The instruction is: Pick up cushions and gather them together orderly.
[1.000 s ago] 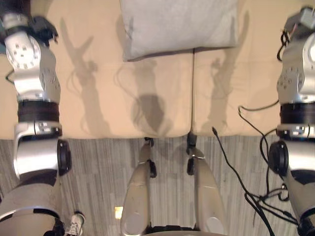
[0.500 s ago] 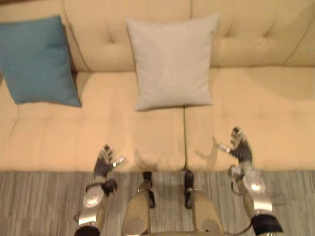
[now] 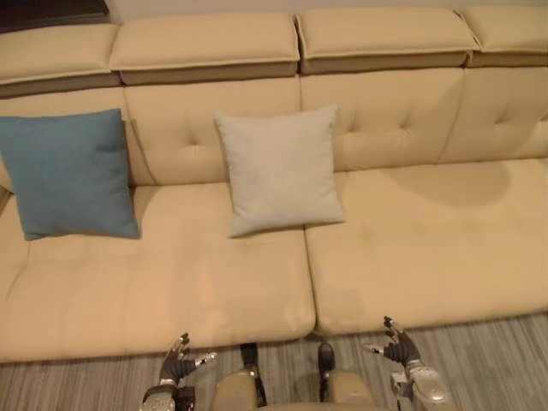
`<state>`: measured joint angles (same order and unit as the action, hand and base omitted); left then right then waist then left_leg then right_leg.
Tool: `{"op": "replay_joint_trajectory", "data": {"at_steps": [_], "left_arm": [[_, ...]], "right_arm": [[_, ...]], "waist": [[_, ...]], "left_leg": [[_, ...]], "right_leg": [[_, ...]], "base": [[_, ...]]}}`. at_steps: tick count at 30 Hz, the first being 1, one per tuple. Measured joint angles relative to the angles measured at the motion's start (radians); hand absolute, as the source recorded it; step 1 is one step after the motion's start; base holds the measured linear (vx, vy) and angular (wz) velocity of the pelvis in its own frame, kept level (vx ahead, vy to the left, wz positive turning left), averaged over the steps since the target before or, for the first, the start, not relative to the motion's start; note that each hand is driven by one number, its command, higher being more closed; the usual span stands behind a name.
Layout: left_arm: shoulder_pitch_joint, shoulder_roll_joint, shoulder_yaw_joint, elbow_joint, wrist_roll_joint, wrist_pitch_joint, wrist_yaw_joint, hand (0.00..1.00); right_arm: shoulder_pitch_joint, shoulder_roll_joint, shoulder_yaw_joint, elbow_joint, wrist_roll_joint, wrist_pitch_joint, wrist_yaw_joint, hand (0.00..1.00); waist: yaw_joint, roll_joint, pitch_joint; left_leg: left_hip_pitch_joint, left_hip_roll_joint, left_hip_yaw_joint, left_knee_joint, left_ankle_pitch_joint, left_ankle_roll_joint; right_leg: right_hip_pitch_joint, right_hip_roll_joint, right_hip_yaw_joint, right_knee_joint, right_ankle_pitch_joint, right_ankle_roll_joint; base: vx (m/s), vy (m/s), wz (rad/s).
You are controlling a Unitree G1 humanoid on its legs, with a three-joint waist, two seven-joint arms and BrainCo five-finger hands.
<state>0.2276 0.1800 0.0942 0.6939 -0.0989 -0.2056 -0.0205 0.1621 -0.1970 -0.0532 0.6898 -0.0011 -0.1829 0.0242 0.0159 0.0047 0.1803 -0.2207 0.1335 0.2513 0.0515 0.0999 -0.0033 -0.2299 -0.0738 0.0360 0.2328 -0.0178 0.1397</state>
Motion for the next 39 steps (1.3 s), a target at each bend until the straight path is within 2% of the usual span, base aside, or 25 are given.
{"op": "replay_joint_trajectory", "data": {"at_steps": [1,2,3,4,5,6,7,8,9,11,12,13,15,16,19,21,22,24,26,28,32,34,35,36,39], "left_arm": [[-0.005,-0.006,-0.003,-0.033,-0.007,-0.001,0.001,0.00],[-0.006,-0.005,-0.004,-0.062,-0.009,0.000,0.001,0.00],[-0.005,-0.005,-0.003,-0.069,-0.009,0.001,0.001,0.00],[0.008,-0.015,-0.003,-0.095,-0.011,0.001,0.002,0.00],[0.019,-0.019,-0.002,-0.109,-0.017,0.000,0.002,0.00],[0.025,-0.022,0.000,-0.119,-0.021,0.001,0.004,0.00],[0.020,-0.039,0.001,-0.121,-0.026,0.004,0.005,0.00],[0.023,-0.077,-0.005,-0.137,-0.029,0.003,0.007,0.00],[0.023,-0.093,-0.009,-0.149,-0.037,0.003,0.008,0.00],[0.013,-0.102,-0.027,-0.151,-0.046,0.004,0.014,0.00],[0.006,-0.107,-0.040,-0.151,-0.046,0.005,0.020,0.00],[-0.009,-0.111,-0.046,-0.153,-0.046,0.005,0.021,0.00],[-0.008,-0.110,-0.048,-0.172,-0.045,0.005,0.020,0.00],[0.001,-0.108,-0.048,-0.198,-0.045,0.004,0.020,0.00],[0.022,-0.107,-0.044,-0.222,-0.045,0.004,0.020,0.00],[0.029,-0.114,-0.045,-0.216,-0.045,0.004,0.020,0.00],[0.028,-0.115,-0.045,-0.208,-0.044,0.005,0.021,0.00],[0.027,-0.115,-0.046,-0.206,-0.044,0.005,0.021,0.00],[0.021,-0.112,-0.046,-0.182,-0.044,0.005,0.021,0.00],[0.007,-0.103,-0.048,-0.171,-0.042,0.006,0.021,0.00],[-0.022,-0.071,-0.046,-0.172,-0.035,0.006,0.024,0.00],[-0.042,-0.056,-0.045,-0.177,-0.034,0.005,0.025,0.00],[-0.052,-0.056,-0.045,-0.178,-0.034,0.005,0.026,0.00],[-0.054,-0.054,-0.045,-0.199,-0.033,0.005,0.026,0.00],[-0.069,-0.064,-0.073,-0.223,-0.033,0.005,0.025,0.00]], "right_arm": [[0.002,0.013,0.000,-0.013,0.004,0.007,-0.001,0.00],[0.035,0.032,0.001,-0.025,0.004,0.013,-0.001,0.00],[0.043,0.037,0.005,-0.029,0.004,0.013,0.000,0.00],[0.044,0.041,0.024,-0.035,0.004,0.014,0.000,0.00],[0.042,0.043,0.027,-0.042,0.005,0.013,0.000,0.00],[0.038,0.045,0.026,-0.050,0.009,0.013,-0.001,0.00],[0.027,0.040,0.015,-0.052,0.012,0.013,-0.003,0.00],[0.008,0.027,0.003,-0.057,0.034,0.012,-0.021,0.00],[-0.007,0.019,0.001,-0.056,0.043,0.012,-0.031,0.00],[-0.021,0.008,-0.001,-0.053,0.051,0.015,-0.043,0.00],[-0.021,0.004,-0.015,-0.051,0.058,0.015,-0.048,0.00],[-0.020,0.010,-0.039,-0.048,0.075,0.016,-0.051,0.00],[0.006,0.022,-0.066,-0.054,0.086,0.016,-0.066,0.00],[0.034,0.020,-0.067,-0.078,0.089,0.016,-0.067,0.00],[0.046,0.024,-0.065,-0.088,0.088,0.016,-0.064,0.00],[0.034,0.031,-0.068,-0.087,0.088,0.016,-0.063,0.00],[0.026,0.040,-0.069,-0.080,0.088,0.016,-0.062,0.00],[0.022,0.048,-0.069,-0.076,0.088,0.016,-0.060,0.00],[0.020,0.047,-0.079,-0.075,0.088,0.015,-0.064,0.00],[0.015,0.049,-0.091,-0.063,0.089,0.016,-0.065,0.00],[-0.033,0.050,-0.096,-0.050,0.090,0.015,-0.067,0.00],[-0.072,0.043,-0.091,-0.058,0.091,0.015,-0.068,0.00],[-0.083,0.042,-0.086,-0.058,0.091,0.015,-0.069,0.00],[-0.102,0.044,-0.082,-0.072,0.091,0.016,-0.069,0.00],[-0.120,0.024,-0.055,-0.089,0.091,0.016,-0.075,0.00]], "waist": [[-0.003,0.003,0.005],[-0.002,-0.005,0.006],[0.001,-0.005,0.005],[0.006,-0.031,-0.010],[0.012,-0.031,-0.010],[0.023,-0.064,-0.026],[0.031,-0.069,-0.029],[0.053,-0.042,-0.034],[0.056,-0.034,-0.030],[0.051,-0.013,-0.020],[0.037,0.004,-0.013],[0.019,-0.009,0.001],[0.018,-0.027,0.003],[0.018,-0.023,0.001],[0.021,-0.015,-0.003],[0.020,0.008,-0.015],[0.017,0.006,-0.019],[0.015,-0.005,-0.027],[-0.005,-0.002,-0.036],[-0.005,-0.001,-0.036],[-0.008,0.002,-0.034],[-0.026,0.011,-0.032],[-0.032,0.013,-0.032],[-0.035,0.017,-0.023],[-0.059,0.036,0.001]], "left_leg": [[-0.015,0.005,-0.021,0.032,-0.007,0.005],[-0.013,-0.002,-0.045,0.062,-0.018,0.001],[-0.015,-0.004,-0.053,0.072,-0.018,0.003],[-0.023,-0.006,-0.060,0.094,-0.016,0.003],[-0.036,-0.009,-0.061,0.110,-0.014,0.000],[-0.064,-0.014,-0.057,0.135,-0.006,-0.008],[-0.094,-0.010,-0.054,0.146,0.025,-0.024],[-0.137,0.021,-0.054,0.120,0.068,-0.028],[-0.162,0.036,-0.058,0.096,0.093,-0.033],[-0.185,0.049,-0.075,0.046,0.108,-0.037],[-0.184,0.062,-0.079,0.009,0.066,-0.048],[-0.199,0.059,-0.067,0.063,0.053,-0.046],[-0.192,0.046,-0.050,0.297,0.006,-0.031],[-0.170,0.050,-0.059,0.423,-0.127,-0.042],[-0.089,0.071,-0.102,0.532,-0.271,-0.078],[-0.026,0.068,-0.134,0.463,-0.334,-0.110],[-0.005,0.057,-0.135,0.401,-0.348,-0.127],[0.013,0.037,-0.112,0.342,-0.324,-0.126],[0.019,0.023,-0.089,0.324,-0.321,-0.123],[0.029,0.022,-0.052,0.319,-0.319,-0.119],[0.052,0.027,0.009,0.336,-0.326,-0.098],[0.065,0.042,0.092,0.335,-0.339,-0.081],[0.067,0.049,0.120,0.330,-0.341,-0.079],[0.097,0.081,0.210,0.314,-0.368,-0.077],[0.198,0.105,0.394,0.291,-0.387,-0.088]], "right_leg": [[-0.059,-0.004,-0.010,0.300,-0.110,-0.063],[-0.053,-0.023,-0.004,0.539,-0.159,-0.058],[-0.044,-0.031,-0.003,0.593,-0.166,-0.049],[-0.003,-0.045,0.011,0.671,-0.181,-0.026],[0.019,-0.053,0.018,0.671,-0.185,-0.014],[0.060,-0.062,0.026,0.602,-0.172,-0.014],[0.086,-0.057,0.016,0.523,-0.254,-0.005],[0.089,-0.030,-0.007,0.422,-0.329,-0.022],[0.083,-0.016,-0.020,0.377,-0.375,-0.037],[0.084,0.014,-0.043,0.321,-0.421,-0.076],[0.089,0.028,-0.072,0.280,-0.413,-0.091],[0.091,0.012,-0.108,0.252,-0.382,-0.119],[0.100,-0.007,-0.130,0.234,-0.356,-0.135],[0.102,-0.007,-0.143,0.225,-0.339,-0.141],[0.096,0.008,-0.129,0.216,-0.313,-0.140],[0.079,0.020,-0.110,0.214,-0.294,-0.125],[0.069,0.020,-0.094,0.206,-0.280,-0.112],[0.070,0.011,-0.068,0.141,-0.234,-0.091],[0.073,0.004,-0.040,0.098,-0.202,-0.072],[0.067,0.006,0.000,0.071,-0.173,-0.061],[0.041,0.039,0.139,0.008,-0.095,-0.043],[-0.010,0.063,0.221,-0.024,-0.017,-0.027],[-0.027,0.069,0.208,-0.033,0.014,-0.031],[-0.054,0.070,0.098,-0.055,0.048,-0.077],[-0.067,-0.054,-0.315,0.021,-0.027,-0.217]], "base": [[-0.12,-0.049,0.31],[-0.09,-0.038,0.48],[-0.12,-0.101,0.41],[-0.13,-0.102,0.21],[-0.22,-0.173,0.15],[-0.22,-0.189,0.04],[-0.30,-0.221,-0.12],[-0.35,-0.249,-0.22],[-0.32,-0.210,-0.20],[-0.32,-0.213,0.16],[-0.37,-0.150,0.58],[-0.33,-0.084,0.64],[-0.30,-0.107,0.46],[-0.19,-0.095,0.23],[-0.17,0.015,-0.08],[-0.15,0.120,-0.29],[-0.13,0.154,-0.25],[-0.13,0.133,-0.29],[-0.08,0.147,-0.31],[-0.05,0.138,-0.58],[-0.04,0.098,-1.18],[-0.07,0.073,-1.70],[-0.11,0.032,-1.89],[-0.12,0.012,-1.84],[-0.06,0.014,-1.86]]}}
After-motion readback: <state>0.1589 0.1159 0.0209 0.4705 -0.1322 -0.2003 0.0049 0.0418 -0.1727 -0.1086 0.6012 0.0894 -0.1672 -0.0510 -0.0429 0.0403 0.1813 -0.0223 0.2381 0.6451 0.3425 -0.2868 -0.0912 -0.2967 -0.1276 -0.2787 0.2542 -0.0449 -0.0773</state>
